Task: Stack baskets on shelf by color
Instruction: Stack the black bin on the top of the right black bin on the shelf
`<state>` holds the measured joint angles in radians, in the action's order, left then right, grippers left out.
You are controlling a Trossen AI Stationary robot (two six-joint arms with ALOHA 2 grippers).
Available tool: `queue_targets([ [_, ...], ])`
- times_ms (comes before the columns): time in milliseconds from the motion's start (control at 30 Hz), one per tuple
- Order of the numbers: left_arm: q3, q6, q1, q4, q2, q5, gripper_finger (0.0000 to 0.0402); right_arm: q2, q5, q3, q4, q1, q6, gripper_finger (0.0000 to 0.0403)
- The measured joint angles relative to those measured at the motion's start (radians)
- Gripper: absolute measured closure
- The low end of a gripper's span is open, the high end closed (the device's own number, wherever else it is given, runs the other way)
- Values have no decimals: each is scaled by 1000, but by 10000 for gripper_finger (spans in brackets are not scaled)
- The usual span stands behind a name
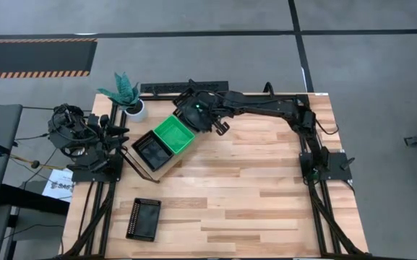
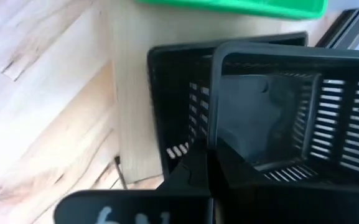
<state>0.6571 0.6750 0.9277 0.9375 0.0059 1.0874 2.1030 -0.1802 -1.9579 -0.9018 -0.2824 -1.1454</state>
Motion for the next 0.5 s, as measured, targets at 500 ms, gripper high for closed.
queue_targets([
  [500, 0, 0, 0, 0, 0, 0, 203, 17, 3, 2, -30, 3, 19, 398],
])
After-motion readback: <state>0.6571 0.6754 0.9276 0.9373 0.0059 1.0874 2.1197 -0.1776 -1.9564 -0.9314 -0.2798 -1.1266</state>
